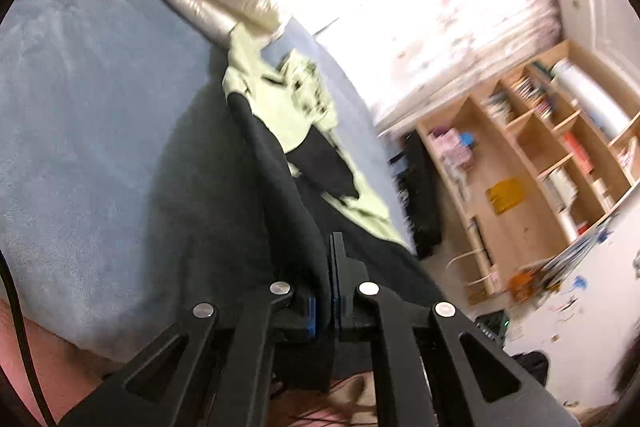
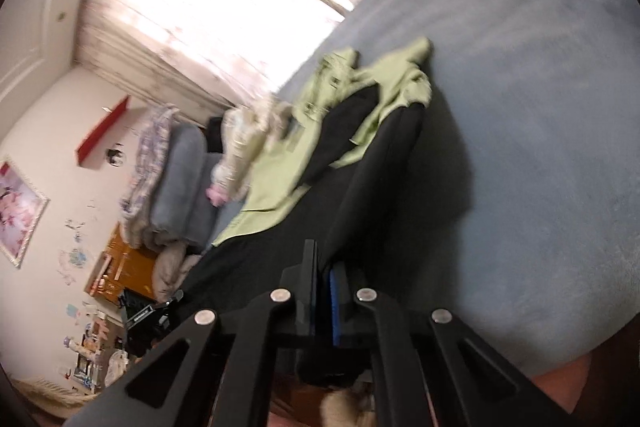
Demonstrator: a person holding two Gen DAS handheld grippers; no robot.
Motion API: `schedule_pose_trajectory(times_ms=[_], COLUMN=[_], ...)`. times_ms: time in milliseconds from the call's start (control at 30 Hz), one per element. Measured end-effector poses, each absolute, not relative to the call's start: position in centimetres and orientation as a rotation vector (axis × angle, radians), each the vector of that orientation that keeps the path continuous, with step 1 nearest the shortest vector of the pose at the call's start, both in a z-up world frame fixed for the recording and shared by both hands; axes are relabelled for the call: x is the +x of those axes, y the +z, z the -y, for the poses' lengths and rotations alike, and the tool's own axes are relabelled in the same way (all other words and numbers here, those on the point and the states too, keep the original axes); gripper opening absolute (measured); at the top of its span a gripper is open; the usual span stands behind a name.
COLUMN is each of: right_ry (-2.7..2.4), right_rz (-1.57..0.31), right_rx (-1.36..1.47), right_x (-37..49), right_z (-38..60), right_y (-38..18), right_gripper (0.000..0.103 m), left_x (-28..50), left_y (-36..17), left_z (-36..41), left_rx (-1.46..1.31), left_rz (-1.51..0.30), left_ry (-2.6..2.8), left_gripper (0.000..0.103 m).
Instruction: Fold large clothes
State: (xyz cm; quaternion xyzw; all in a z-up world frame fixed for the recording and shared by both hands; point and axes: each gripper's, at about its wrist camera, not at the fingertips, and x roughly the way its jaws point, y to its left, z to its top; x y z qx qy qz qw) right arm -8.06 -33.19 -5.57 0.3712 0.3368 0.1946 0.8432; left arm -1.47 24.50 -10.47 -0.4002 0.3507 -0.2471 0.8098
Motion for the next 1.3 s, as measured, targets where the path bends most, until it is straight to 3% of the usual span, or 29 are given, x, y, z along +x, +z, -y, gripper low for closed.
schedule_pose_trajectory(times_ms=[433,567,767,867,900,933,967,1000,1300], right_ry=[0.425,0.34,0.25,0.144,0.092,0.049,-0.002,-0.021,-0.076], right_rz=[-0.574,-0.547,-0.542,-0.603,-0.631,-0.649,-0.657,-0.648,-0.912], right_rx=[0.877,0.97,0.973,0.936,0.925,0.921,0.936,0.945,0.677], right_x=[-7.9,-4.7,6.9,15.0,17.0,18.2,19.8,20.6,26.6], right_z=[35.4,37.8,39.8,40.0,40.1,40.3,40.5,40.4,38.5], right_y=[0.0,-0.3,1.1,0.8,0.4,-0.1,-1.1,-2.1,-9.7], right_gripper=[0.003,0.003,0.004,0.014,0.03,0.043,0.064,0.067,0.067], left_x=[-1.6,2.9,15.3,23.7,25.5,27.5,29.1,30.0,36.3], left_y=[-5.6,-4.4,-2.7,-3.4,-4.0,-4.7,-5.4,-5.9,-14.6], left_z=[-26.0,-27.0,-26.3,-25.8,-25.7,-25.8,-26.0,-26.2,-24.7], left_rx=[-0.946,-0.975,-0.914,-0.876,-0.879,-0.888,-0.894,-0.88,-0.599], left_rz=[-0.661,-0.617,-0.621,-0.681,-0.703,-0.728,-0.742,-0.749,-0.989], left_ry=[-0.544,-0.474,-0.345,-0.262,-0.254,-0.234,-0.199,-0.167,-0.077], left_gripper=[0.003,0.003,0.004,0.015,0.03,0.051,0.059,0.066,0.066])
